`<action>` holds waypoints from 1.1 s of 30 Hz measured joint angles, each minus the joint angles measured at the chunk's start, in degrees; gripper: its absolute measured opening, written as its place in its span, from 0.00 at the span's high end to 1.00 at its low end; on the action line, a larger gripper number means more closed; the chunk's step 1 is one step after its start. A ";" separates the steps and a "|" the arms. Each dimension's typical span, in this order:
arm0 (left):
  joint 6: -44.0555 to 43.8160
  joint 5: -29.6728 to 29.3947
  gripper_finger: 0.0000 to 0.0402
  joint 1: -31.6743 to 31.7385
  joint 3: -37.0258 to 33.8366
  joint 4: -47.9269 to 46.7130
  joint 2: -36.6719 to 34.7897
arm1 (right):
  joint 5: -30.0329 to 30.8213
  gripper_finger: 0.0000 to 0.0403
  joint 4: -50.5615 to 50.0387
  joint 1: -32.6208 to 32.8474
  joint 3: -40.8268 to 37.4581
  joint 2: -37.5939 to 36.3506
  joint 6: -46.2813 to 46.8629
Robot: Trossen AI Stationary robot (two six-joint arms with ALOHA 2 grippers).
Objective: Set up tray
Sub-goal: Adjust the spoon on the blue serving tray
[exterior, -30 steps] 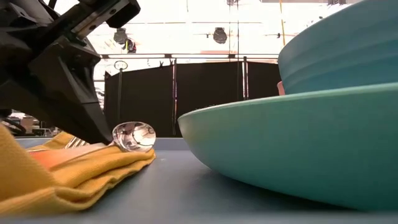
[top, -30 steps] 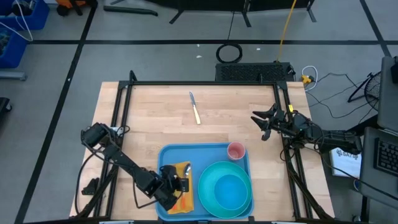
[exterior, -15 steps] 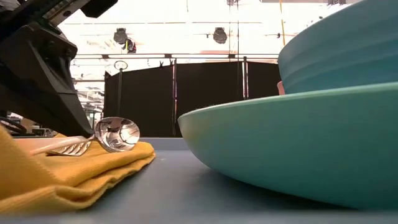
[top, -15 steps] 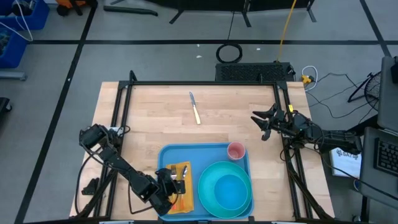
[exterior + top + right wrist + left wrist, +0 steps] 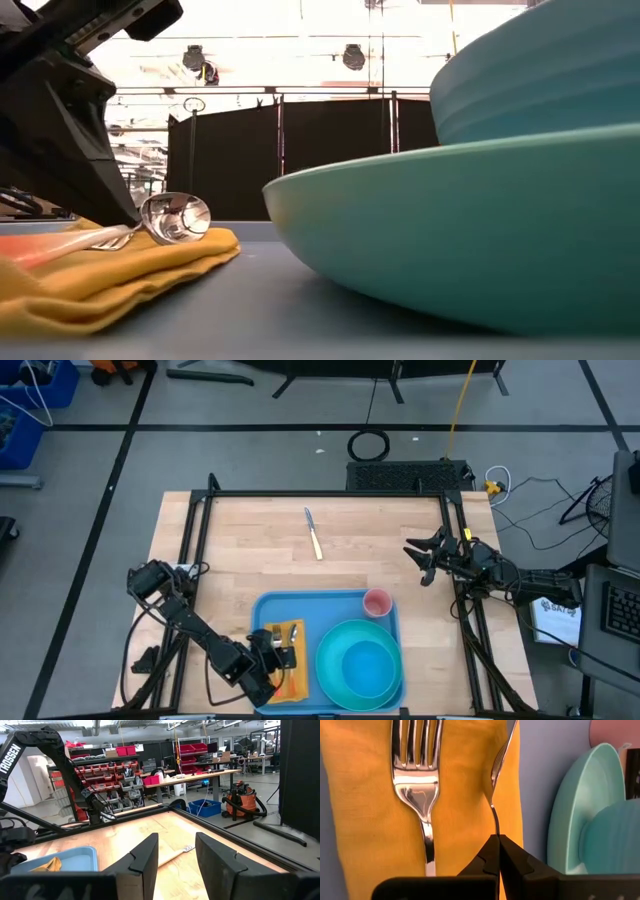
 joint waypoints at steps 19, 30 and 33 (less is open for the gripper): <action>-1.75 -3.43 1.00 -1.03 -0.07 -1.20 0.02 | 0.00 0.69 0.00 0.00 0.01 -0.01 -0.02; -2.92 -2.18 1.00 -2.01 -0.02 -1.81 0.02 | 0.00 0.69 0.00 0.00 0.02 -0.02 -0.02; -2.62 -1.84 1.00 -2.01 -0.02 -1.78 0.02 | 0.00 0.69 0.00 0.00 0.02 0.00 0.00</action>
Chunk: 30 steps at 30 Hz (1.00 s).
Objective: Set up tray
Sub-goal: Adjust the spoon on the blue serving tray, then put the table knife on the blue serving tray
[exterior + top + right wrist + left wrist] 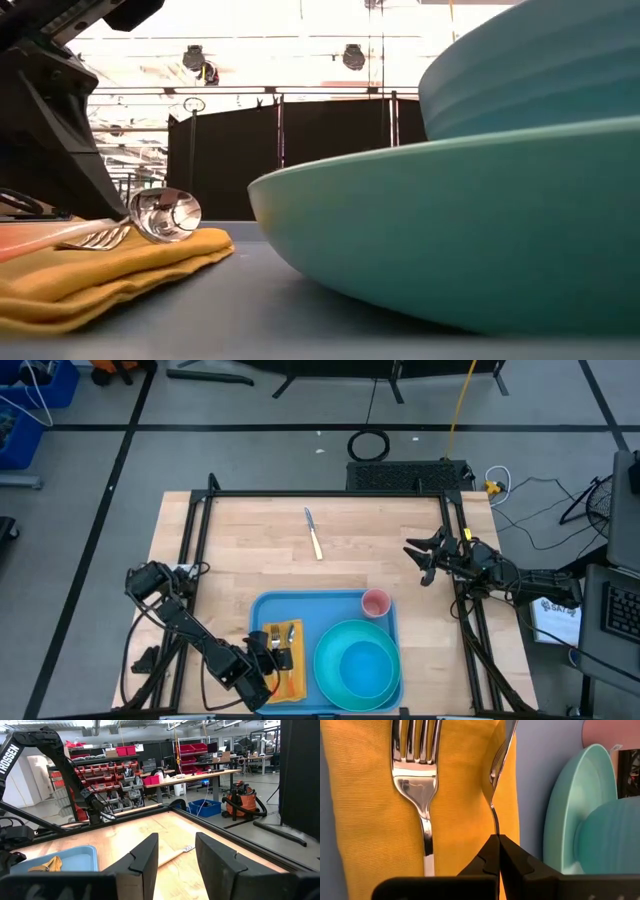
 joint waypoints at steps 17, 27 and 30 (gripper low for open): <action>0.79 4.56 0.88 0.11 0.02 0.83 -0.07 | 0.00 0.69 0.00 0.00 -0.02 0.00 0.00; 6.69 0.82 0.72 0.11 -0.11 4.00 -1.32 | 0.00 0.69 0.00 -0.01 -0.01 -0.02 0.00; 11.87 -1.79 0.70 0.59 -0.09 5.32 -3.48 | 0.01 0.69 0.00 0.00 0.00 -0.01 -0.01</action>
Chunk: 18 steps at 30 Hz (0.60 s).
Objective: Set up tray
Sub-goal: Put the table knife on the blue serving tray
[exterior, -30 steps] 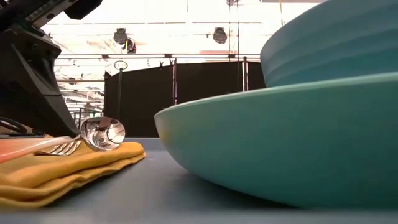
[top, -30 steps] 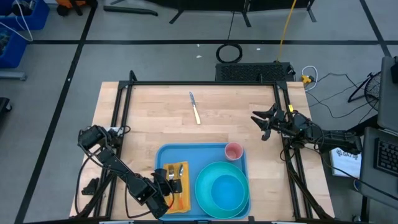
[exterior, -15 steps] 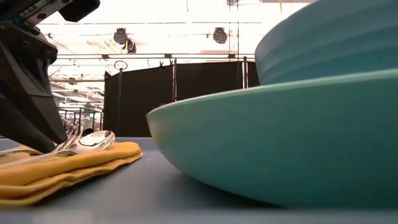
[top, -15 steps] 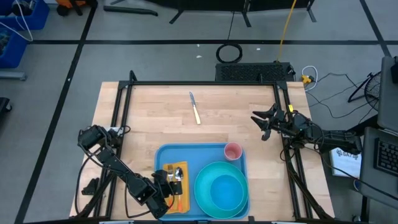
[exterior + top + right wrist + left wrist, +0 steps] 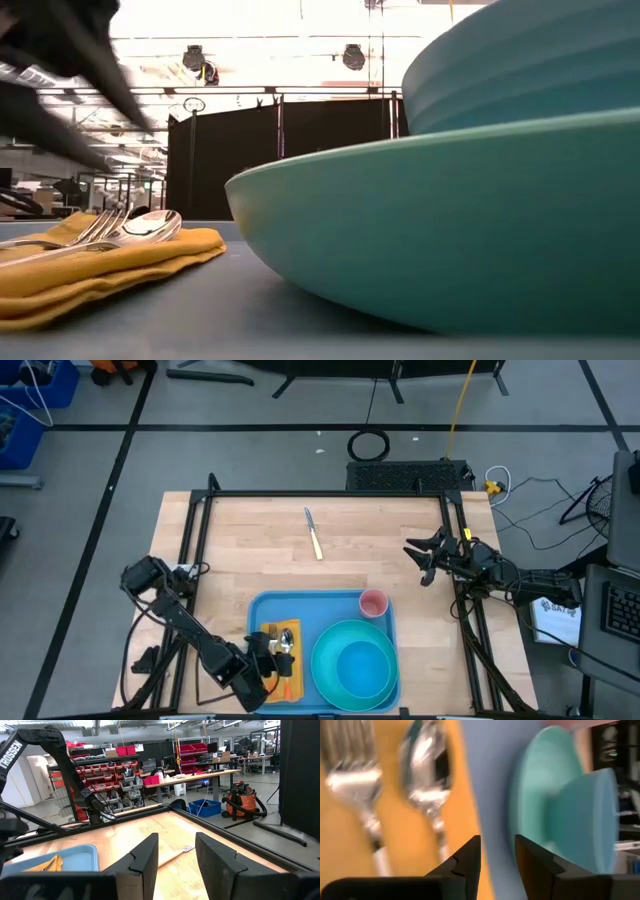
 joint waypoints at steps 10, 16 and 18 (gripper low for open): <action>23.95 3.62 0.69 13.95 0.07 -5.52 -11.00 | -0.01 0.69 0.10 0.00 -0.02 0.02 -0.01; 46.43 23.95 0.69 33.84 0.04 -7.94 -13.09 | 0.01 0.69 0.05 0.00 -0.02 0.02 -0.01; 52.47 27.30 0.69 40.35 0.01 -5.67 -12.96 | -0.01 0.69 0.09 0.00 -0.01 0.02 0.00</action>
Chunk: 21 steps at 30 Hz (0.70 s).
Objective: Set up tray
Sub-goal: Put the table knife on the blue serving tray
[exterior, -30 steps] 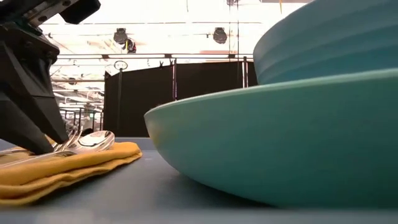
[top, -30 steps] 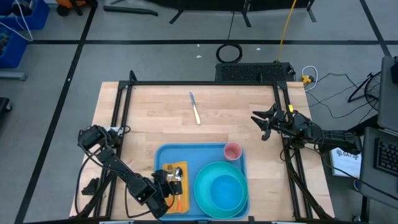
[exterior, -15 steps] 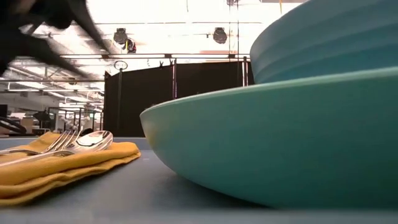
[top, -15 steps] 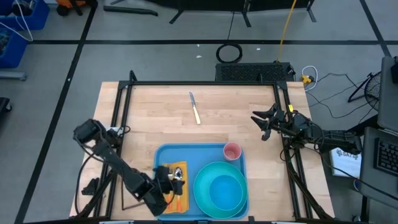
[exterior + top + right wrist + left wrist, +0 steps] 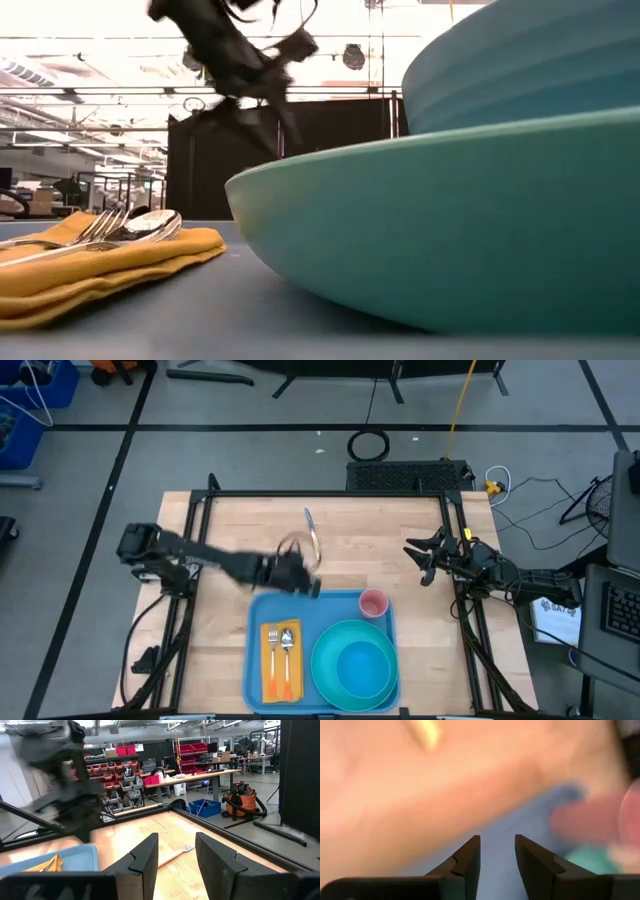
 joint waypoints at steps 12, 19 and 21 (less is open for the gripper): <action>8.76 15.26 0.69 25.15 0.13 4.58 1.99 | 0.00 0.69 0.22 0.00 0.01 0.00 -0.01; 13.28 22.35 0.69 25.88 13.17 2.28 6.39 | 0.00 0.69 0.26 0.00 0.01 0.00 0.01; 16.49 22.10 0.69 24.81 20.29 -3.08 9.75 | 0.01 0.69 0.24 0.00 0.01 0.00 0.00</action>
